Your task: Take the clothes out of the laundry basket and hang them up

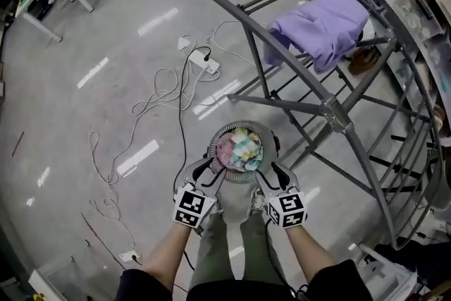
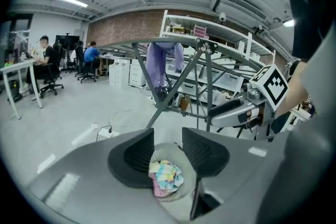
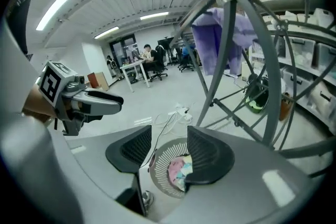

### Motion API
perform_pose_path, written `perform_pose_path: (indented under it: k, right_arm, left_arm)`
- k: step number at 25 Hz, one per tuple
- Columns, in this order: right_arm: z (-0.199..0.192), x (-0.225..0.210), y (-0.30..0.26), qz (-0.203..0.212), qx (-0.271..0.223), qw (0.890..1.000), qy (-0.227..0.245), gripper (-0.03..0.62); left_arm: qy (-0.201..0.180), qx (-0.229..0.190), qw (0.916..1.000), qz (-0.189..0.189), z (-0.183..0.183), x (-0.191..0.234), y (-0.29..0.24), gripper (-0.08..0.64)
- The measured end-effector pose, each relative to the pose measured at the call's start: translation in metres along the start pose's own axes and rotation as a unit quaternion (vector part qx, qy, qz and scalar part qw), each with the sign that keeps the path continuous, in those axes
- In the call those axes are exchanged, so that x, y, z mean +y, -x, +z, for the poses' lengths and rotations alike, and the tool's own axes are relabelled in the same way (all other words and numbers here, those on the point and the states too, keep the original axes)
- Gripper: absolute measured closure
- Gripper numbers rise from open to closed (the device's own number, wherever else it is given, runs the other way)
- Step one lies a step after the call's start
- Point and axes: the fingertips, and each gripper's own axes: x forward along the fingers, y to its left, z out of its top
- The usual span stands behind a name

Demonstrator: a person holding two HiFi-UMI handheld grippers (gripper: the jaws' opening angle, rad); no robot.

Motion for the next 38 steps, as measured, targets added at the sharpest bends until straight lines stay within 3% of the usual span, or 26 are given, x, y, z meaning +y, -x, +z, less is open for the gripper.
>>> perform_pose_path:
  k: [10, 21, 28, 38]
  right_arm:
    - [-0.130, -0.027, -0.107, 0.005, 0.113, 0.993, 0.037, 0.405]
    - [-0.242, -0.054, -0.213, 0.004, 0.224, 0.971, 0.081, 0.419]
    - [-0.288, -0.082, -0.280, -0.021, 0.290, 0.948, 0.126, 0.428]
    - [-0.343, -0.109, -0.327, -0.038, 0.353, 0.925, 0.137, 0.428]
  left_arm:
    - [0.055, 0.024, 0.9975, 0.036, -0.117, 0.013, -0.043, 0.396]
    - [0.091, 0.025, 0.9937, 0.059, -0.208, 0.032, -0.084, 0.396]
    - [0.083, 0.014, 0.9956, 0.041, -0.224, 0.044, -0.109, 0.396]
    - [0.078, 0.007, 0.9965, 0.029, -0.239, 0.066, -0.137, 0.396]
